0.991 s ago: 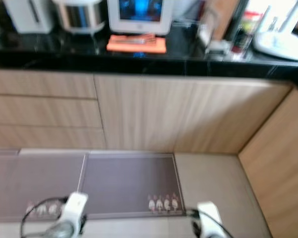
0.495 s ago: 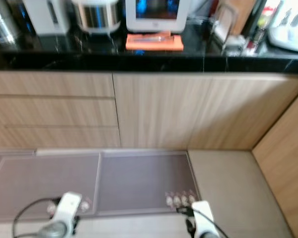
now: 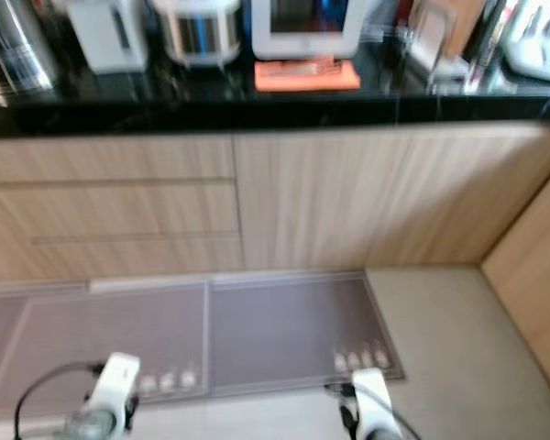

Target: Kitchen organization

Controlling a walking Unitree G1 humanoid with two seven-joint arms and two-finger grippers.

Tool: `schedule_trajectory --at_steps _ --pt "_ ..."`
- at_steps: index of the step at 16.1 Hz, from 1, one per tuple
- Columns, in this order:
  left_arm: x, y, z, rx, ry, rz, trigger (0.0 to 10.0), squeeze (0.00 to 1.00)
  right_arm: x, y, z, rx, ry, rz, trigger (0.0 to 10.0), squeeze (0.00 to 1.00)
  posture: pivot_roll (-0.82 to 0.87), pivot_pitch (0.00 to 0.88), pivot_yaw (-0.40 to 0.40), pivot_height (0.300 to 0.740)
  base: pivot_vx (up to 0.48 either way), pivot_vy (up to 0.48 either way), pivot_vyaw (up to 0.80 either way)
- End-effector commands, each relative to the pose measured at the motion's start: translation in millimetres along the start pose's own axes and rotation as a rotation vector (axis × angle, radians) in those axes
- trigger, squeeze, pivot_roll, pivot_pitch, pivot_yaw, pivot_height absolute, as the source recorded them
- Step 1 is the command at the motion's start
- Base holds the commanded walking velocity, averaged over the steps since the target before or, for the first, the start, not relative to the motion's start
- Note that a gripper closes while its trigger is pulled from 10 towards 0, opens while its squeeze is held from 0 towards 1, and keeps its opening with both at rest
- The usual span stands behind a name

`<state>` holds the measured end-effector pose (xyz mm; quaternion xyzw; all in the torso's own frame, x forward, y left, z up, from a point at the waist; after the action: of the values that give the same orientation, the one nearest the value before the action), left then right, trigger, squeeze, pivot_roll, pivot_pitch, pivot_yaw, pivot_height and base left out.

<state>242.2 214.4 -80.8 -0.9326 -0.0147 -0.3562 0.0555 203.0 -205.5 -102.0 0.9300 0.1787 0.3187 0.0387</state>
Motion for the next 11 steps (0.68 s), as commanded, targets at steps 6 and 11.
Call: schedule_trajectory --at_steps 6,11 --pt "-3.9 10.0 0.1 -0.015 -0.016 -0.014 10.0 0.00 -4.9 10.7 -2.4 -0.016 -0.019 -0.013 10.0 0.00 -0.14 0.000 -0.004 0.740 0.000 0.336 0.00" --pt "-4.9 9.4 -0.1 -0.012 -0.019 -0.016 10.0 0.00 -4.2 9.4 -2.0 -0.015 -0.018 -0.010 10.0 0.00 -0.14 0.000 0.002 0.740 0.000 0.336 0.00"
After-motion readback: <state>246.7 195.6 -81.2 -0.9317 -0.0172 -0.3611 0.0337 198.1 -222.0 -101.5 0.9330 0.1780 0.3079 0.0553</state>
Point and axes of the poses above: a point about 5 cm out from each wrist's last joint towards the gripper, its own z axis pointing out of the wrist towards the gripper, its own x axis along the axis of the wrist's last joint, y = z × x, the point moved 3 cm from there along z, pointing out of the wrist towards the gripper, and after that the axes turned 15 degrees about -z, right-handed, at the moved point
